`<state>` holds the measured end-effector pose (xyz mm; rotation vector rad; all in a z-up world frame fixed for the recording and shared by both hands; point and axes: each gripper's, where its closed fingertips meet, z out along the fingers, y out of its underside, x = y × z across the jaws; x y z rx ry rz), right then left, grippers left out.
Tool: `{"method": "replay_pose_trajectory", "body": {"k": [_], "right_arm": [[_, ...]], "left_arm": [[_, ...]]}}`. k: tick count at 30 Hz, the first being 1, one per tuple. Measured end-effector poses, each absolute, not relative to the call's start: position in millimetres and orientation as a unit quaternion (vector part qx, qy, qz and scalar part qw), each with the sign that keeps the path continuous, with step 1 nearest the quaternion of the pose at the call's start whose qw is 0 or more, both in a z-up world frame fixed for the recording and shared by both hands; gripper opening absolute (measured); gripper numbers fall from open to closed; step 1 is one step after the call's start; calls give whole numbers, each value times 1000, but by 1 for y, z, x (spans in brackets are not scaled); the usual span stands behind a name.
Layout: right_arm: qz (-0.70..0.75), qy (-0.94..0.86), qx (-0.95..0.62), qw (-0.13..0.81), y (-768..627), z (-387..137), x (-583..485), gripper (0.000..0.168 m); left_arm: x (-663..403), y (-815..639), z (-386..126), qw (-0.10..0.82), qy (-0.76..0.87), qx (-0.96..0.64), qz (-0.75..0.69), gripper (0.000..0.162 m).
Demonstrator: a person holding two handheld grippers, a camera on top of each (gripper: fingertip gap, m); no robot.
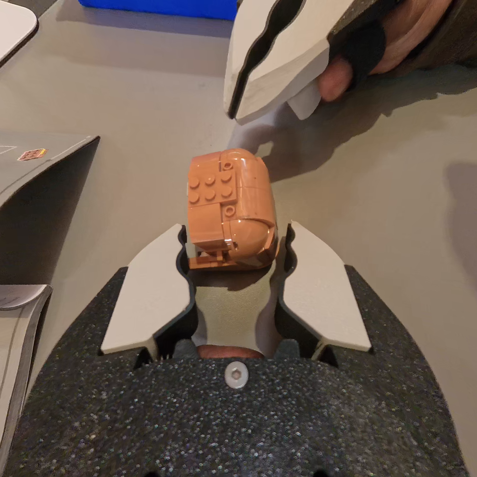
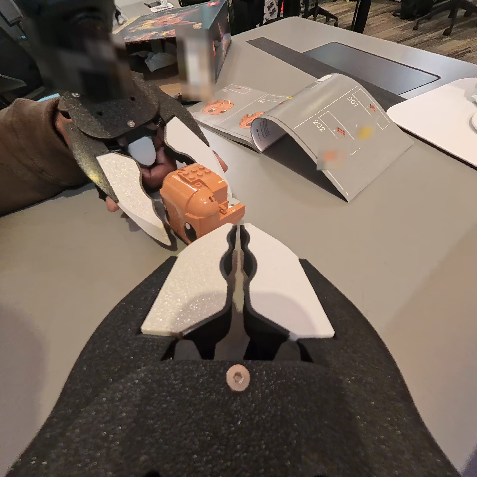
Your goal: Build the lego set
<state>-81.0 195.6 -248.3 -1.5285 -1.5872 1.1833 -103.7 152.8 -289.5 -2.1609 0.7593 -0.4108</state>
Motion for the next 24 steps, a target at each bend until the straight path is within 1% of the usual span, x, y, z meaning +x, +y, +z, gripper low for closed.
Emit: {"method": "replay_pose_trajectory", "body": {"k": [9,17,24], "right_arm": [[461,-613,-563,308,188,-246,-73,5],[465,-628,-546,302,180,-246,-69,6],[467,-637,-536,298,174,-246,-65,8]], "left_arm": [[-105,154,-286,399,284,-851,-187,81],[-110,160,-290,395,271,-863,-162,85],[-115,165,-284,418,262,-856,-153,91]]}}
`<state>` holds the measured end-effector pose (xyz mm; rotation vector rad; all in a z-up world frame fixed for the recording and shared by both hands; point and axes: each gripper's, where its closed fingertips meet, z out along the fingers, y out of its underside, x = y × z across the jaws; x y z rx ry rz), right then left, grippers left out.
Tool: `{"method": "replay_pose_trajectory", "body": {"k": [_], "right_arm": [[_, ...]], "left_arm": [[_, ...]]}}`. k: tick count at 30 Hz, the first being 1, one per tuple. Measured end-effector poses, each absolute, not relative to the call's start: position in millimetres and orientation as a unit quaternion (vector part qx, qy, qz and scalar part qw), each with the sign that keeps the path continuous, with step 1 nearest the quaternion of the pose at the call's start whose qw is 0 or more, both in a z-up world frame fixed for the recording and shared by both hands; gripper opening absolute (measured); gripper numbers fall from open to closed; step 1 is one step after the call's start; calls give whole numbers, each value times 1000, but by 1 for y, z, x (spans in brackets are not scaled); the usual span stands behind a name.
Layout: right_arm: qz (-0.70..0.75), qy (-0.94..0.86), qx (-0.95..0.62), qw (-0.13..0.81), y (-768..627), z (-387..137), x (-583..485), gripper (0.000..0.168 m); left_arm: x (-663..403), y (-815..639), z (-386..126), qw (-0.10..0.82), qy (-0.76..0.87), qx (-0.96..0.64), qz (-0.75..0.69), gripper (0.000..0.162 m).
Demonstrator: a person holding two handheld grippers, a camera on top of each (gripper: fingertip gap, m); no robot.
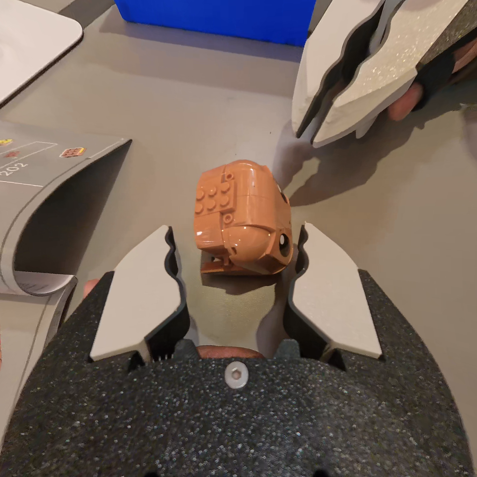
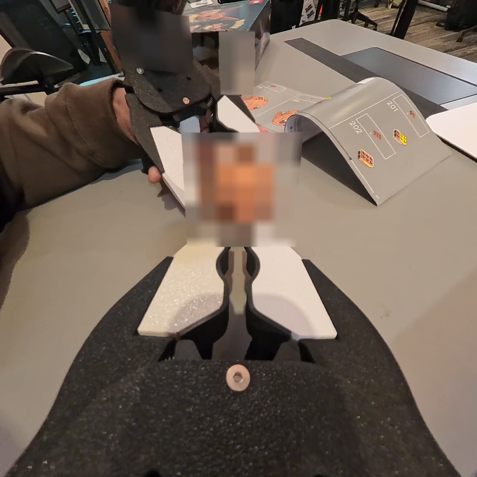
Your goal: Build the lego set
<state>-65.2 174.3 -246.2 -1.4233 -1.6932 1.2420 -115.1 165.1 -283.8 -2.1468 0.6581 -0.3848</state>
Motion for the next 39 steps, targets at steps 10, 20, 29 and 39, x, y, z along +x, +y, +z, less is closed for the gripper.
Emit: {"method": "replay_pose_trajectory", "body": {"k": [10,20,29,39], "right_arm": [[471,-642,-529,293,171,-246,-64,8],[472,-642,-530,291,171,-247,-65,8],[437,-646,-531,331,190,-171,-27,17],[130,-681,-647,317,364,-179,95,10]], "left_arm": [[-119,167,-266,466,247,-831,-179,92],[-120,168,-267,465,242,-834,-175,89],[-119,164,-269,460,250,-835,-168,89],[-121,162,-271,457,246,-838,-166,88]]}}
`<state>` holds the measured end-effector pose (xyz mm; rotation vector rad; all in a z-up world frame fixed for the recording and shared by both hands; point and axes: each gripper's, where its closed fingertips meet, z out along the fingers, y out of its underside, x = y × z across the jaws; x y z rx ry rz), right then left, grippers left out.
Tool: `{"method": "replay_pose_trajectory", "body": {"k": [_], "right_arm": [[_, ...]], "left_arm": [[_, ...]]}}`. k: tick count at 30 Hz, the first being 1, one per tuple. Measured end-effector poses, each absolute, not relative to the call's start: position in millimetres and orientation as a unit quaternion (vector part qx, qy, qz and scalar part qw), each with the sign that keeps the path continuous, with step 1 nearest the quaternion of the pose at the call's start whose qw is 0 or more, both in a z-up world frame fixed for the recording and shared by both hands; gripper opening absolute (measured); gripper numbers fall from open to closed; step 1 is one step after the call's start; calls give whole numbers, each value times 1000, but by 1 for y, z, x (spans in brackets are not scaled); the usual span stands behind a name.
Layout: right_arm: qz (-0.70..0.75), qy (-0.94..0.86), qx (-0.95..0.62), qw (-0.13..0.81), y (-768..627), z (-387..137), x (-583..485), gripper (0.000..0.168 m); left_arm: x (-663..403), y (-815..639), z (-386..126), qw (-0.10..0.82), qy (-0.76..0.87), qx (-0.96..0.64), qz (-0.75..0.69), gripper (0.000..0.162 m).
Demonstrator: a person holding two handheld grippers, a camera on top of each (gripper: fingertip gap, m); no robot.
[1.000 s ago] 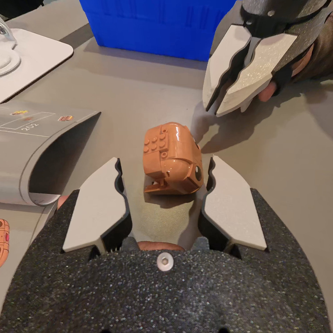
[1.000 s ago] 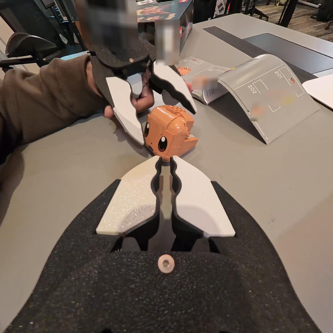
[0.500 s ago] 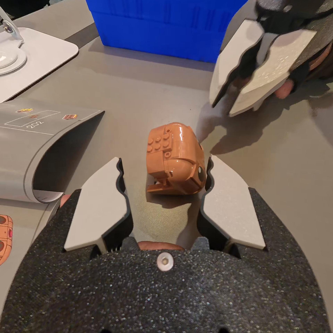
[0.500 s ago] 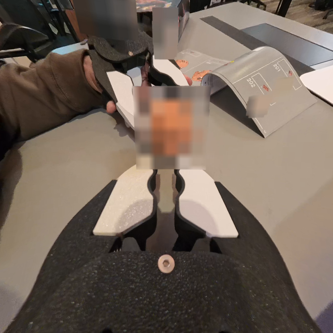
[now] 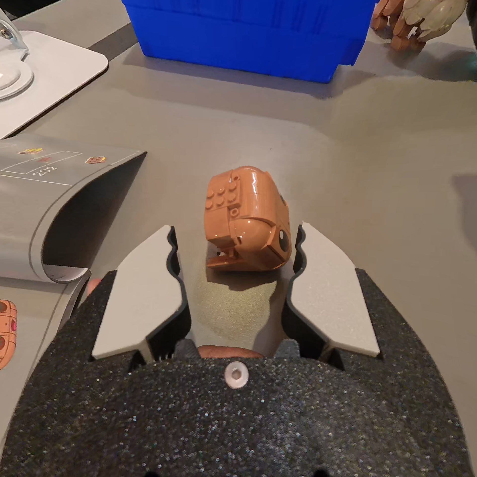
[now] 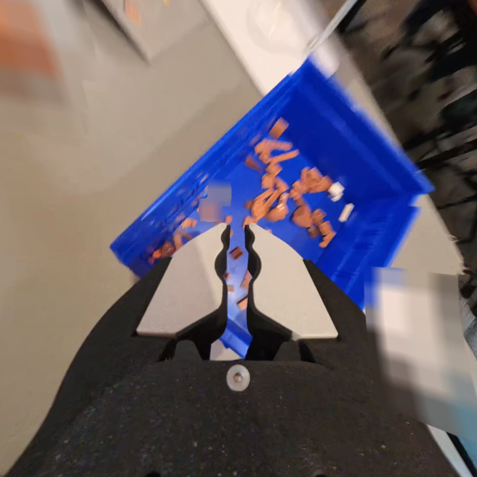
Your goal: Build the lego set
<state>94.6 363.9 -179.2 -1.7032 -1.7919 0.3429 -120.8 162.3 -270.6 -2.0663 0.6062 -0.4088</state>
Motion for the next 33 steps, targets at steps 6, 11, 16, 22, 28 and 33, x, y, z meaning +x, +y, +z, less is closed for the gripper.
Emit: {"method": "replay_pose_trajectory", "body": {"k": [6,11,16,22,28,33], "right_arm": [[107,-777,-588,195,309,-247,70,5],[192,-744,-593,242,295,-218,44,13],[138,-711,-628,286,330,-202,63,13],[72,-755,-606,239,338,-222,79,13],[40,-893,-431,125,334,-247,75,16],[48,-917,-393,50,341,-286,60,24]], "left_arm": [[-122,162,-271,457,244,-839,-165,88],[-121,161,-272,453,247,-840,-166,88],[-121,160,-272,453,247,-840,-168,87],[-124,163,-272,452,233,-844,-172,86],[-124,163,-273,449,232,-846,-173,85],[-124,162,-272,451,234,-845,-169,85]]}}
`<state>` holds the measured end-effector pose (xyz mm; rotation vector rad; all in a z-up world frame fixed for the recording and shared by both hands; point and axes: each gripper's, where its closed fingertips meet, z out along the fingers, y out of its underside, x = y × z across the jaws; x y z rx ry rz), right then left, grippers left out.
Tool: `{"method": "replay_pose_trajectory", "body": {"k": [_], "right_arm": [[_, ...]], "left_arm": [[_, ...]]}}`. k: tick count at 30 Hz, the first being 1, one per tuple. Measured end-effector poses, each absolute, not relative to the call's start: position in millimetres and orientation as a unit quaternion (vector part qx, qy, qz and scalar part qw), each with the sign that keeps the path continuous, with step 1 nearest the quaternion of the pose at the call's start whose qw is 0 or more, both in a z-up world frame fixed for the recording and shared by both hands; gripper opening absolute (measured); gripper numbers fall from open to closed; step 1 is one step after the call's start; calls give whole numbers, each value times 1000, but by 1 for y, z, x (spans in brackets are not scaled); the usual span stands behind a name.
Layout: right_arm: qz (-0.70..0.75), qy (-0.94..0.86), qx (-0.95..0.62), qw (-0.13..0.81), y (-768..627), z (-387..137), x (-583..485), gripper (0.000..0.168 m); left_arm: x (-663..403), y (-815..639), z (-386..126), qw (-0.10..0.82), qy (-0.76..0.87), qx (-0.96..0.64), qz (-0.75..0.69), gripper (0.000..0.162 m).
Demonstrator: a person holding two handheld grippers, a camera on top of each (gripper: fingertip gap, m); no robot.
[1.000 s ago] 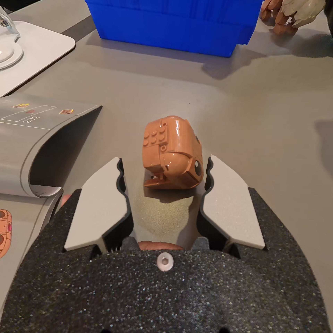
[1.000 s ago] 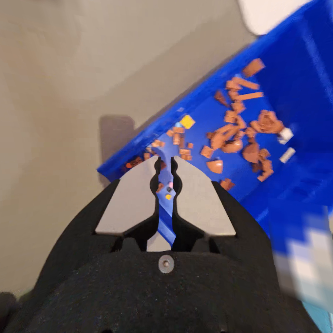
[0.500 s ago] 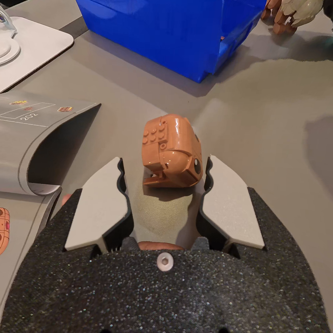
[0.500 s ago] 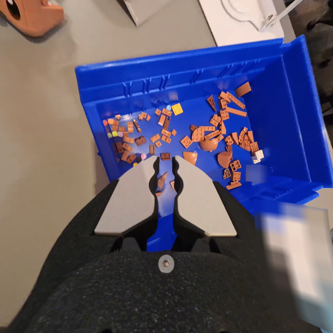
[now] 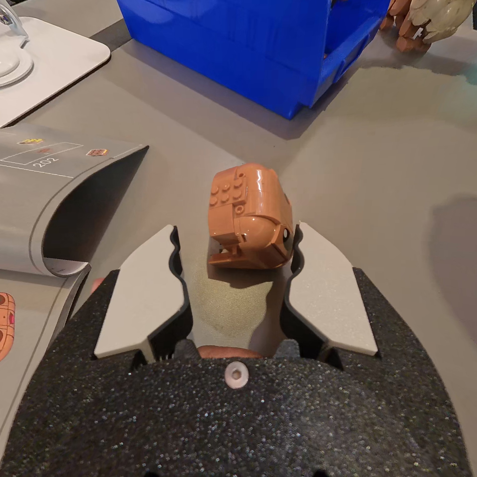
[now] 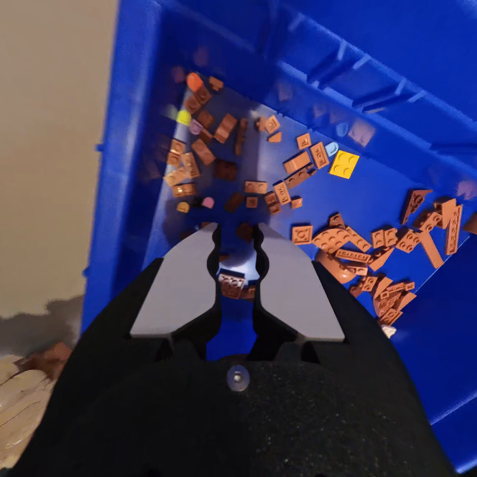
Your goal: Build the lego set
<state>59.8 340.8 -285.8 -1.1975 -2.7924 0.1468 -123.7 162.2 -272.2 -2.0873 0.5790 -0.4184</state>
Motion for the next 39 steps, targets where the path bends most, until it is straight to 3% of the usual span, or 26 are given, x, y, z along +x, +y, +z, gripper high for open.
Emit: {"method": "replay_pose_trajectory", "body": {"k": [9,39], "right_arm": [[33,-924,-373,78,356,-288,39,13],[55,-908,-409,72,354,-300,33,9]], "left_arm": [[-122,161,-273,447,239,-844,-175,84],[-124,155,-267,465,237,-835,-175,83]]}}
